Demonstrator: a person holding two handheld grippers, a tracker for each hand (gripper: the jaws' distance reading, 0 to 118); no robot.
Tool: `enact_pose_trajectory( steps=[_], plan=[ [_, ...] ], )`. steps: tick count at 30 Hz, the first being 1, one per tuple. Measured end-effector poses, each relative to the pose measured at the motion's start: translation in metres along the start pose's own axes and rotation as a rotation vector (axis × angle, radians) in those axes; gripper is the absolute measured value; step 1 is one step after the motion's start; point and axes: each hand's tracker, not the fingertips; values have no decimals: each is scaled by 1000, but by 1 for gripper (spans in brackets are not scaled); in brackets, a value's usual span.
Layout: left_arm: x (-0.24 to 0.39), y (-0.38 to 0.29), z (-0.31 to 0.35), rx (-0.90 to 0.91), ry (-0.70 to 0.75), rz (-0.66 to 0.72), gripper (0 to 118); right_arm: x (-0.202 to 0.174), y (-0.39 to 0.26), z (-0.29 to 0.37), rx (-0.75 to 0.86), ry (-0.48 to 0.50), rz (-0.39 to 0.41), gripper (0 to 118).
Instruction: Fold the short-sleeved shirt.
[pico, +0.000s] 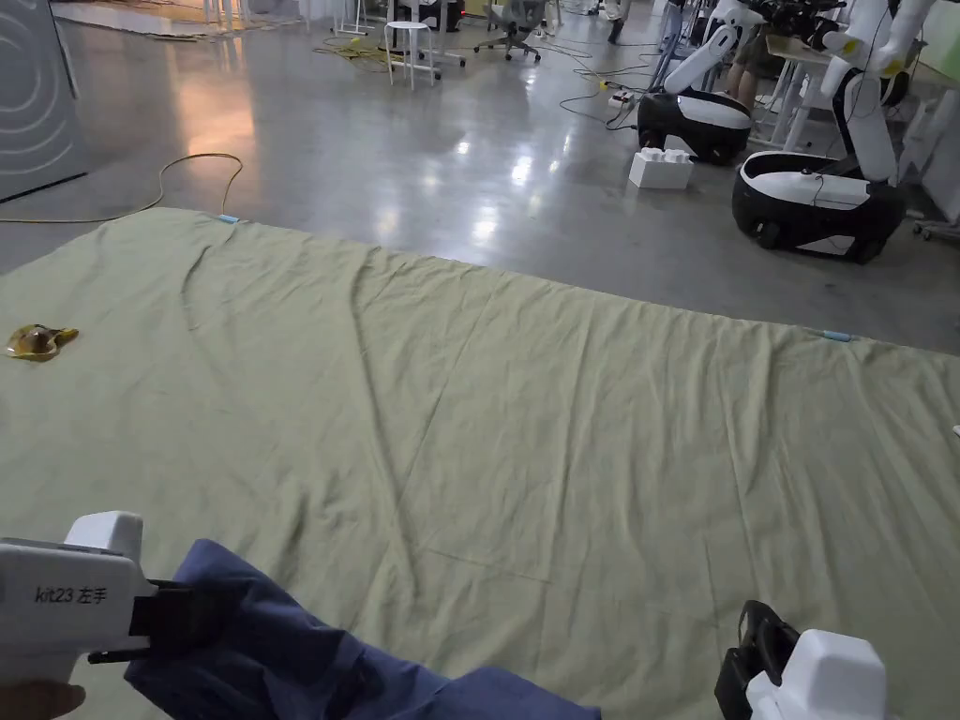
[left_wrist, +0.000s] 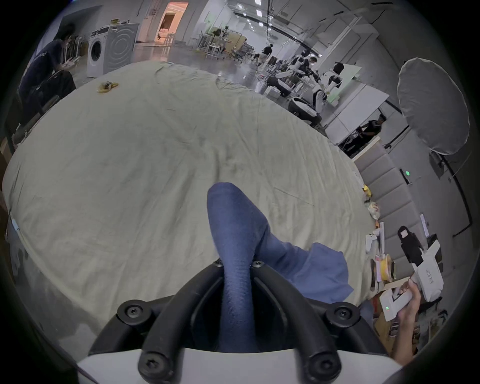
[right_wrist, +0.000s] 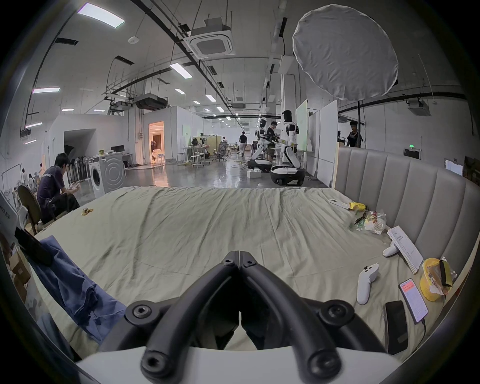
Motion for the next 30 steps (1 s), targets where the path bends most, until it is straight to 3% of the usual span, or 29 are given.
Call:
enact_pose_trajectory(
  steps=[13, 30],
  plan=[
    [109, -24, -19, -69, -101, -143, 10, 13, -8, -1, -15, 4, -28, 0],
    [229, -82, -133, -230, -38, -245, 10, 37, -20, 10, -35, -47, -63, 0]
  ],
)
